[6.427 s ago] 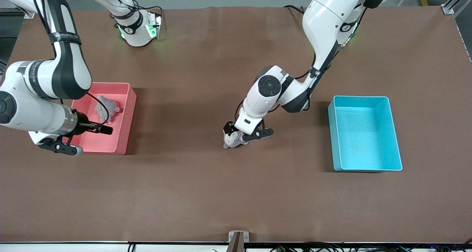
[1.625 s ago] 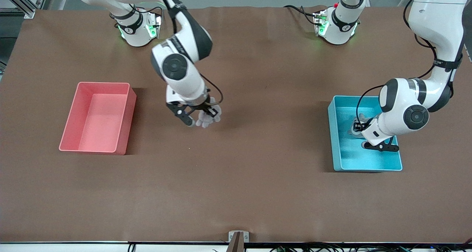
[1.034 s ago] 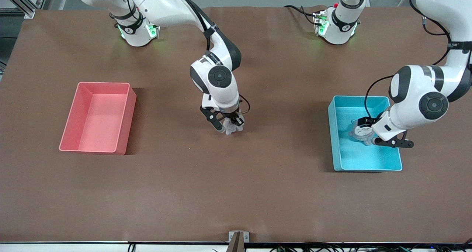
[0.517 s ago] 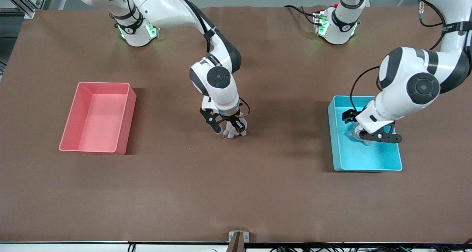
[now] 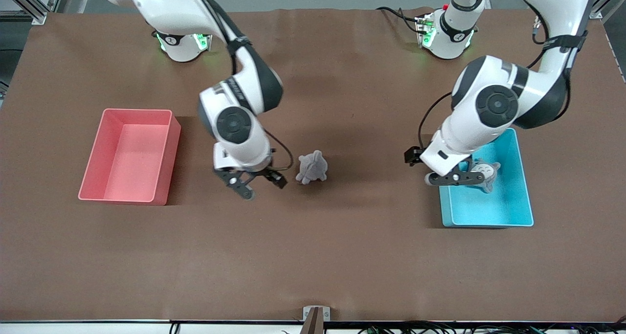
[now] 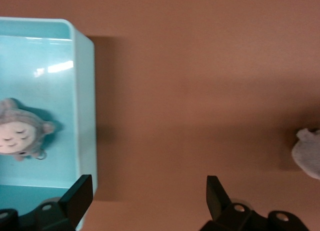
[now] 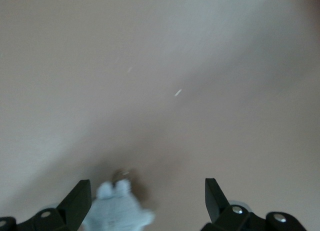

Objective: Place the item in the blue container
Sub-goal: 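Set the second toy on the table and open the right gripper, then grasp the second toy with the left gripper while the right gripper retracts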

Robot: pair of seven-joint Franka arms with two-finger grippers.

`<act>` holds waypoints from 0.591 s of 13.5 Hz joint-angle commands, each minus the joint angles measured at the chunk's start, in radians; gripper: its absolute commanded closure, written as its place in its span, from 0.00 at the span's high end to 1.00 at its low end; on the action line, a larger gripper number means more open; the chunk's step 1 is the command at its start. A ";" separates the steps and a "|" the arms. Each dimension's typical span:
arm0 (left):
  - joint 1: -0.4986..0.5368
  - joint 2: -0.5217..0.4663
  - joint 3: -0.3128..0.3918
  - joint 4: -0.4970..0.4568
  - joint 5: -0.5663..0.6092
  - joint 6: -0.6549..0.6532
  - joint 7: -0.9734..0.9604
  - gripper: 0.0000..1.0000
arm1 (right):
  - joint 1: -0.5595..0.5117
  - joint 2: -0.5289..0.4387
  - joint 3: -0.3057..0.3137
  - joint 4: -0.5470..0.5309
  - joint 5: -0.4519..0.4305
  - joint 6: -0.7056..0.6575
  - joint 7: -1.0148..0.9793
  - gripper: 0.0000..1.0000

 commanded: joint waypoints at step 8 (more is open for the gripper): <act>-0.295 0.309 0.007 0.220 0.006 0.277 -0.475 1.00 | -0.409 -0.226 0.019 -0.120 -0.008 -0.230 -0.793 1.00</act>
